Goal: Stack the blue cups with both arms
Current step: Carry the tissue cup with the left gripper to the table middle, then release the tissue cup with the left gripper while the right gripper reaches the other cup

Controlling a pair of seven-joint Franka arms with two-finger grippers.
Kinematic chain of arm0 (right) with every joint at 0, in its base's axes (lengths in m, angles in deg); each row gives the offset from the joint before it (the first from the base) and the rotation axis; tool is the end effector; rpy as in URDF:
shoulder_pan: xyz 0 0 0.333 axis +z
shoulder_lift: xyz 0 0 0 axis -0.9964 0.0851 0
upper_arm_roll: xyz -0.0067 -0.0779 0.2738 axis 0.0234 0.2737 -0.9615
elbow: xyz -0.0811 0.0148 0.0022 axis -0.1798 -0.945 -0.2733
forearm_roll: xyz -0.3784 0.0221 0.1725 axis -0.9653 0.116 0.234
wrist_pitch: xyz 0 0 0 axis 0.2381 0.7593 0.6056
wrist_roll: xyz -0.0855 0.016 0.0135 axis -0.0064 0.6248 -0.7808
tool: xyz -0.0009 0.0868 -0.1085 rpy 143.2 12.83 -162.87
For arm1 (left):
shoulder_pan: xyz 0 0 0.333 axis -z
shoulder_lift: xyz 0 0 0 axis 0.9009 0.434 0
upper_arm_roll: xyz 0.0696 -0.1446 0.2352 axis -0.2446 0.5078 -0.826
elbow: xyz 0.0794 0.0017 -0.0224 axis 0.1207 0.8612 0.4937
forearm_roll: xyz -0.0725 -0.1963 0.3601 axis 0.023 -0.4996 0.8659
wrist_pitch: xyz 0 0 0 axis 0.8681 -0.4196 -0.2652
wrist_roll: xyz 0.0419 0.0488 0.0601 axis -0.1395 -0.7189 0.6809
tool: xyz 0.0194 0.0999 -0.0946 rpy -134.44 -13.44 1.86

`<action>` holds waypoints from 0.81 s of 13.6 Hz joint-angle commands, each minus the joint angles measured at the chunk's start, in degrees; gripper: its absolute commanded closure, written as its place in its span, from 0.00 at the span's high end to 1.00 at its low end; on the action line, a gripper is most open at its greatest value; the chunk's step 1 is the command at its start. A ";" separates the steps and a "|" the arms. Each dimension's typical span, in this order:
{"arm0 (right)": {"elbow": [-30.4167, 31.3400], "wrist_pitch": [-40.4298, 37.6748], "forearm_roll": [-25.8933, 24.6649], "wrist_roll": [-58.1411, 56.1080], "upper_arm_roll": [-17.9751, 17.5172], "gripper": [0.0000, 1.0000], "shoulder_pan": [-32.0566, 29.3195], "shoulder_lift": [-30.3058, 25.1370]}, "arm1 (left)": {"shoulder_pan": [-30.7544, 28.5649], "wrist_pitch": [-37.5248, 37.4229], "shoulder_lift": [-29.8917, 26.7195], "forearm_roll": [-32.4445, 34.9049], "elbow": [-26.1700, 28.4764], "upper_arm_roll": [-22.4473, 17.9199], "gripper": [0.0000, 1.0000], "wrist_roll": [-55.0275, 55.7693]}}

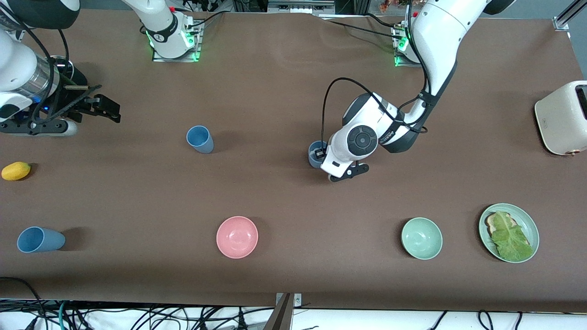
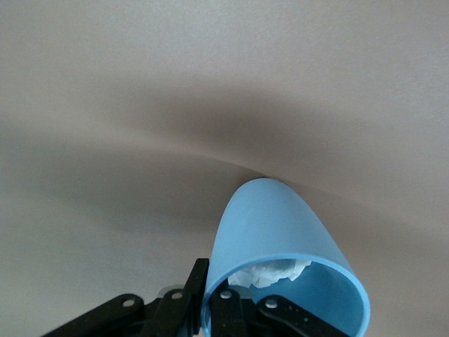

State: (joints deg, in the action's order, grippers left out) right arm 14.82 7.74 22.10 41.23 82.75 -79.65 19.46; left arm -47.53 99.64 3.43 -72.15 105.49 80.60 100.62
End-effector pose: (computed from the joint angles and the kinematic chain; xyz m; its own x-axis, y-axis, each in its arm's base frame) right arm 0.5878 0.0722 0.5076 0.9974 0.0151 -0.0710 0.0157 -0.9998 0.0079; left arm 0.5426 -0.3906 0.1765 0.8928 0.3144 -0.3225 0.3424 -0.9390 0.0325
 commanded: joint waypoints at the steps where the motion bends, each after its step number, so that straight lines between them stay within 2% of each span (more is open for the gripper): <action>1: -2.00 -1.76 -0.42 -1.07 -0.26 1.00 1.20 1.31 | 0.57 -0.85 0.41 -1.64 -1.85 -0.64 0.68 0.70; 2: -1.92 -3.25 -0.42 -1.25 -0.17 1.00 1.56 1.23 | -0.04 -1.03 -0.03 -1.73 -1.86 -0.64 1.00 0.27; 5: -1.91 -8.08 -0.51 -3.09 -0.17 1.00 2.69 3.07 | -2.40 -8.03 -4.85 -0.59 -2.46 -1.25 1.00 -0.09; 7: -1.39 -8.00 -0.95 -3.27 -0.26 1.00 4.02 3.51 | -4.44 -12.95 -7.58 -0.24 -4.57 -1.43 1.00 -0.35; 9: 0.36 -5.48 -0.51 -3.27 -1.13 1.00 4.02 3.60 | -6.72 -18.49 -8.73 3.96 -7.47 -1.34 1.00 -4.72; 11: 4.91 1.54 -0.42 -2.13 -3.76 1.00 3.85 4.12 | -9.26 -24.29 -10.22 6.18 -9.58 -1.51 1.00 -12.18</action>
State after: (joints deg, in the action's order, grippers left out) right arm 15.95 4.37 22.04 39.01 81.18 -75.60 23.50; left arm -55.00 80.17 -5.55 -68.08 97.73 79.14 94.61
